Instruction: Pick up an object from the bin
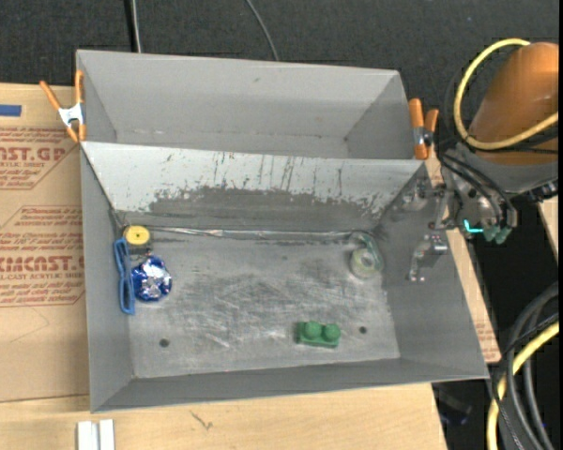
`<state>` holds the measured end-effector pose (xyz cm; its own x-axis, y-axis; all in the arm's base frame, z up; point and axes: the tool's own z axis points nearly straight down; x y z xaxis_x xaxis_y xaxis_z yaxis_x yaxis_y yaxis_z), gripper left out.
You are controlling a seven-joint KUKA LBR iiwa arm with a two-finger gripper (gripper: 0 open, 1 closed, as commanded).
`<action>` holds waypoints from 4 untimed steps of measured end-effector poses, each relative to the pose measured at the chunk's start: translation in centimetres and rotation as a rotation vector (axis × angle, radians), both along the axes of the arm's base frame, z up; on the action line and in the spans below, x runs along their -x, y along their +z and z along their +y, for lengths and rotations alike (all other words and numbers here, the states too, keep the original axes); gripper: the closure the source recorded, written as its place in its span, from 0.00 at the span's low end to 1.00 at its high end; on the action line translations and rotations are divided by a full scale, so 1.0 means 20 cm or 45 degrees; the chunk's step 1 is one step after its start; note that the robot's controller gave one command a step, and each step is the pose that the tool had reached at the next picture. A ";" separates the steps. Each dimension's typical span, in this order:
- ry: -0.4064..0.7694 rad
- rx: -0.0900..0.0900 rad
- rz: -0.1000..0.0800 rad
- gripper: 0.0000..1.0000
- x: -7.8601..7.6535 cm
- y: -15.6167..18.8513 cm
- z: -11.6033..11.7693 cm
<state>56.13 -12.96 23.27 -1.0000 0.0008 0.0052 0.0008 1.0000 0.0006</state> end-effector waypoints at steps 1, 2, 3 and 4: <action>0.054 -0.003 0.003 0.00 0.09 -0.66 0.14; 0.211 0.006 -0.031 0.00 0.36 -0.80 0.23; 0.019 0.001 -0.018 0.00 0.32 -0.80 0.56; 0.019 0.001 -0.016 1.00 0.31 -0.79 0.55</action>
Offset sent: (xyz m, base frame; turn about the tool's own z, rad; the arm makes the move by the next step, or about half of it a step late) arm -0.0149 0.0268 -0.1268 -0.0423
